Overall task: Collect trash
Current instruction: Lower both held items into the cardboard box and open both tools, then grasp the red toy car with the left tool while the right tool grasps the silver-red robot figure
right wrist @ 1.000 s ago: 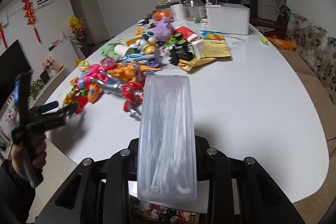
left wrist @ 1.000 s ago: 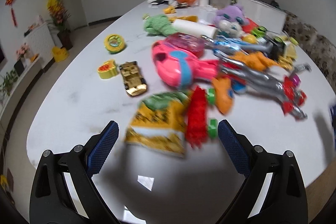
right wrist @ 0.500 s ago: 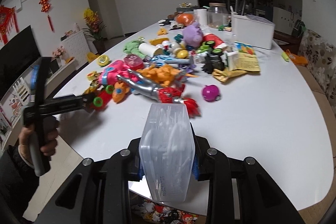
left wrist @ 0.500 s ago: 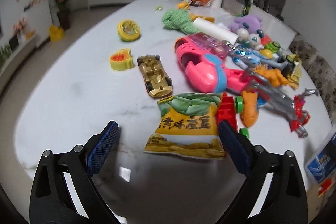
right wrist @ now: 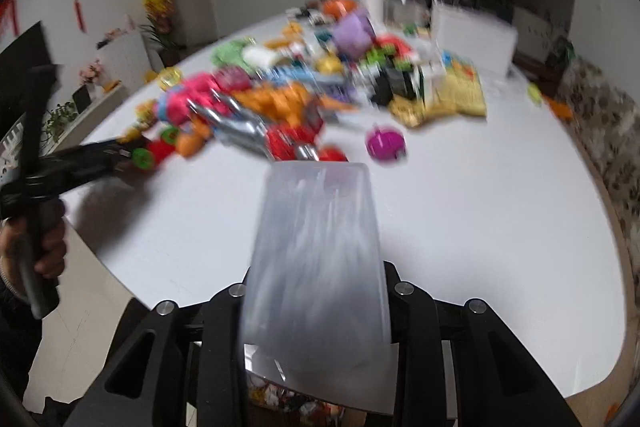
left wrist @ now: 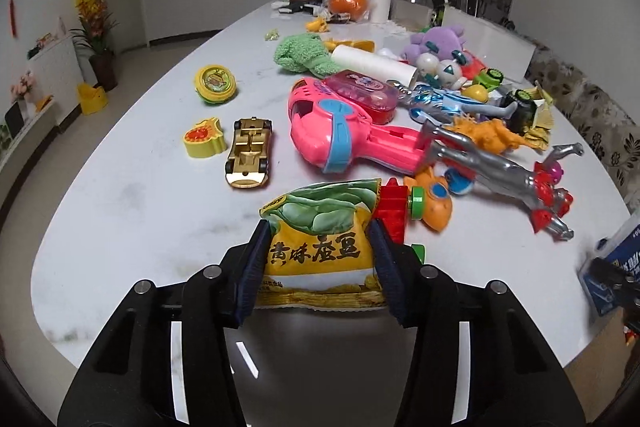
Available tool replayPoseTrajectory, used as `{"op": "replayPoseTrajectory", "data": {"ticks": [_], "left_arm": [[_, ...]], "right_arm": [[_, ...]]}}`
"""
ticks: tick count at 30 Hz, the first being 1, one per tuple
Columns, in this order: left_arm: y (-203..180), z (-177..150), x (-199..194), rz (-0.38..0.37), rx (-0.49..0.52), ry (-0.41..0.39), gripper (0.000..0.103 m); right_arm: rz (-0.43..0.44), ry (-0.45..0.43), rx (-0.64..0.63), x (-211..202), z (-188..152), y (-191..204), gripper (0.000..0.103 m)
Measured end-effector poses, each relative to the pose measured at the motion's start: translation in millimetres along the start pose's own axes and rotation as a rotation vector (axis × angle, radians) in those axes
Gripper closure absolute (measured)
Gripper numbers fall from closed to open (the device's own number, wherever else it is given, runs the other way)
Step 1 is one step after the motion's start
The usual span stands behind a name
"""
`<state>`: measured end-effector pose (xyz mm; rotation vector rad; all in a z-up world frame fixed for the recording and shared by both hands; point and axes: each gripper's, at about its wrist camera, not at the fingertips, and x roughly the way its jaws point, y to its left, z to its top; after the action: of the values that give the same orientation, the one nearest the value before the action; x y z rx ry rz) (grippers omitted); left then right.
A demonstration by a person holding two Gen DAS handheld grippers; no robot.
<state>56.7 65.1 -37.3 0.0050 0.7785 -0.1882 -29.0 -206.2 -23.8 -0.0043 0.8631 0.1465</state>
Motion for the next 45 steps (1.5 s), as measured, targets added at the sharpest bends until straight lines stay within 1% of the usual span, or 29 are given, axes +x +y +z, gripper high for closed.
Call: {"op": "replayPoseTrajectory", "data": {"ticks": [2,4,5,7,9,11,13,16,17,18,19,21,22,23,24,25,26,27,28,29,31,33,35,37,39,41,43,44,45], "left_arm": [[0,-4,-3,0.015,-0.014,-0.018,0.056],[1,-4,-8,0.018,-0.047,-0.016,0.057],[1,-2,-11,0.016,-0.055,-0.021,0.057],[-1,-2,-32,0.010,-0.056,-0.057,0.058],[-6,-3,-58,-0.015,-0.039,-0.102,0.058],[-13,-4,-79,-0.041,-0.011,-0.127,0.058],[-23,-8,-102,-0.084,0.026,-0.138,0.058],[-42,-25,-130,-0.144,0.103,-0.129,0.058],[-48,-33,-135,-0.158,0.132,-0.114,0.057],[-52,-41,-138,-0.169,0.150,-0.096,0.057],[-57,-53,-137,-0.188,0.169,-0.056,0.057],[-63,-74,-129,-0.215,0.200,0.010,0.056],[-65,-88,-119,-0.224,0.216,0.056,0.052],[-65,-97,-110,-0.229,0.221,0.090,0.029],[-65,-114,-94,-0.232,0.226,0.136,0.019],[-63,-122,-85,-0.216,0.227,0.149,0.012],[-60,-130,-74,-0.190,0.228,0.168,0.012],[-56,-136,-63,-0.170,0.215,0.203,0.012],[-49,-136,-58,-0.177,0.176,0.223,0.012],[-41,-132,-60,-0.202,0.132,0.218,0.012],[-29,-119,-70,-0.222,0.089,0.175,0.012],[-24,-98,-79,-0.199,0.077,0.101,0.012],[-21,-81,-81,-0.175,0.076,0.049,0.012],[-22,-57,-70,-0.121,0.068,0.006,0.012],[-25,-34,-54,-0.074,0.056,-0.019,0.012],[-28,-15,-35,-0.004,0.040,-0.011,0.012],[-26,-6,-22,0.007,0.015,-0.001,0.012],[-25,1,-15,0.010,0.004,0.005,0.012],[-24,5,-9,0.010,0.000,0.010,0.012]], "right_arm": [[0.011,-0.031,-0.002,5,-1,-4,0.071],[0.024,-0.036,0.011,6,1,-7,0.072],[0.058,-0.031,0.051,4,1,-13,0.072],[0.126,-0.042,0.112,-7,0,-20,0.072],[0.151,-0.068,0.120,-23,1,-21,0.072],[0.188,-0.103,0.100,-46,0,-17,0.072],[0.250,-0.102,0.074,-63,-1,-10,0.072],[0.340,-0.038,-0.001,-78,-12,6,0.072],[0.352,-0.010,-0.029,-79,-18,13,0.072],[0.361,0.030,-0.064,-79,-28,19,0.072],[0.361,0.055,-0.083,-77,-35,23,0.072],[0.340,0.132,-0.131,-61,-57,33,0.071],[0.334,0.166,-0.140,-53,-65,34,0.070],[0.327,0.225,-0.148,-36,-78,37,0.065],[0.316,0.253,-0.156,-23,-87,39,0.036],[0.291,0.256,-0.161,-15,-95,39,0.021],[0.259,0.240,-0.162,-9,-101,40,0.023],[0.246,0.230,-0.170,-6,-104,40,0.032],[0.251,0.230,-0.177,-7,-105,40,0.037],[0.265,0.217,-0.172,-13,-102,38,0.037],[0.275,0.140,-0.158,-34,-88,29,0.033],[0.224,0.042,-0.155,-52,-65,17,0.026],[0.179,-0.017,-0.148,-53,-46,9,0.025],[0.144,-0.055,-0.146,-43,-20,2,0.025],[0.115,-0.065,-0.145,-22,9,-3,0.026],[0.124,-0.049,-0.163,-5,29,-2,0.029],[0.122,-0.041,-0.210,8,49,5,0.031],[0.133,-0.018,-0.251,15,57,8,0.031],[0.133,-0.001,-0.286,22,61,11,0.028]]}}
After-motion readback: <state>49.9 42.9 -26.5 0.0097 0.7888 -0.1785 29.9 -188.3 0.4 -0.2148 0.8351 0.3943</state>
